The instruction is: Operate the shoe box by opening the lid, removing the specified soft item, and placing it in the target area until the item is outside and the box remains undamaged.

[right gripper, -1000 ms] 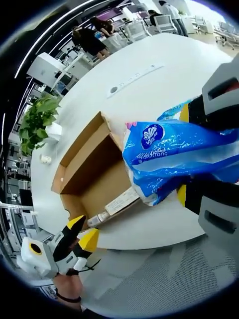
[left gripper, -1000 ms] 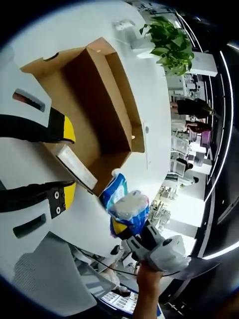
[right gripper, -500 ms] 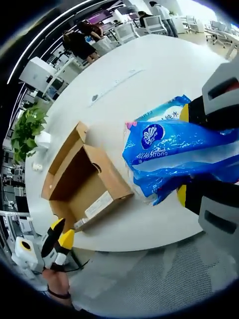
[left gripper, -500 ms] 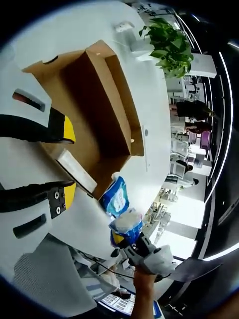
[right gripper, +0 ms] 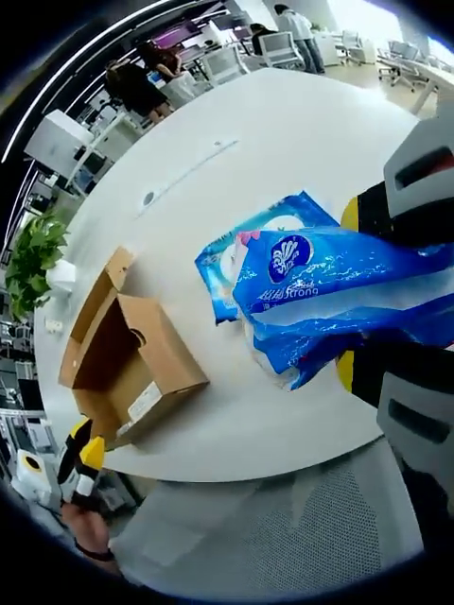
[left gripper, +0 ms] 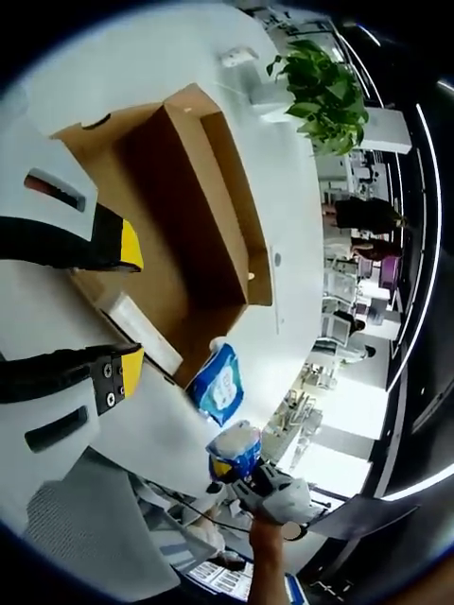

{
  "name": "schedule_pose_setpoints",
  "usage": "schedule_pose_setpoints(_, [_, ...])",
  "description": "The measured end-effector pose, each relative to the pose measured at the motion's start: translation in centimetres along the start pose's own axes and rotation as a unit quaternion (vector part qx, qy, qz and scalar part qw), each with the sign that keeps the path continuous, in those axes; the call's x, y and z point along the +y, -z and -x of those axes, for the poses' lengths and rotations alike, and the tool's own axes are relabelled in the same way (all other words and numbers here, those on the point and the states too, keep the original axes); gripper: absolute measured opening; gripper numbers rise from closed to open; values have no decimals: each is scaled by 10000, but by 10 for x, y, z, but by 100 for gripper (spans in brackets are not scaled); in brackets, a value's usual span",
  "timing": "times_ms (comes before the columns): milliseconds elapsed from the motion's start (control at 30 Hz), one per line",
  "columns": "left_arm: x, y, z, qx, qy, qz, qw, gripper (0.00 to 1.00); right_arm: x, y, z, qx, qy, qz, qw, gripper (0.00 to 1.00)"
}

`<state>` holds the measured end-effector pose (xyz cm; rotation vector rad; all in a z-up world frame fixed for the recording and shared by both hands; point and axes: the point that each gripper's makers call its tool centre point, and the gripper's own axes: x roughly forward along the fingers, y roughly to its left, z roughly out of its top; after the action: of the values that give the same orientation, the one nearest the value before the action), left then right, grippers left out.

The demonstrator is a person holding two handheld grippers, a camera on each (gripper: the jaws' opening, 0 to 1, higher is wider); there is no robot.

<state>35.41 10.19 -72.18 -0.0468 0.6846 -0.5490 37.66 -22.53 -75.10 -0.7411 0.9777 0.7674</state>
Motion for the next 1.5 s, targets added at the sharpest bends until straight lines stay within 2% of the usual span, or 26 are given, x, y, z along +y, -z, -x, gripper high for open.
schedule_pose_setpoints(800, [5, 5, 7, 69, -197, -11, 9998, 30, -23, 77, -3, 397, -13, -209, 9990, 36])
schedule_pose_setpoints(1000, [7, 5, 7, 69, -243, -39, 9997, 30, -32, 93, -7, 557, 1, -111, 9984, 36])
schedule_pose_setpoints(1500, [17, 3, 9, 11, -344, 90, 9994, 30, -41, 103, -10, 754, -18, 76, 9971, 37])
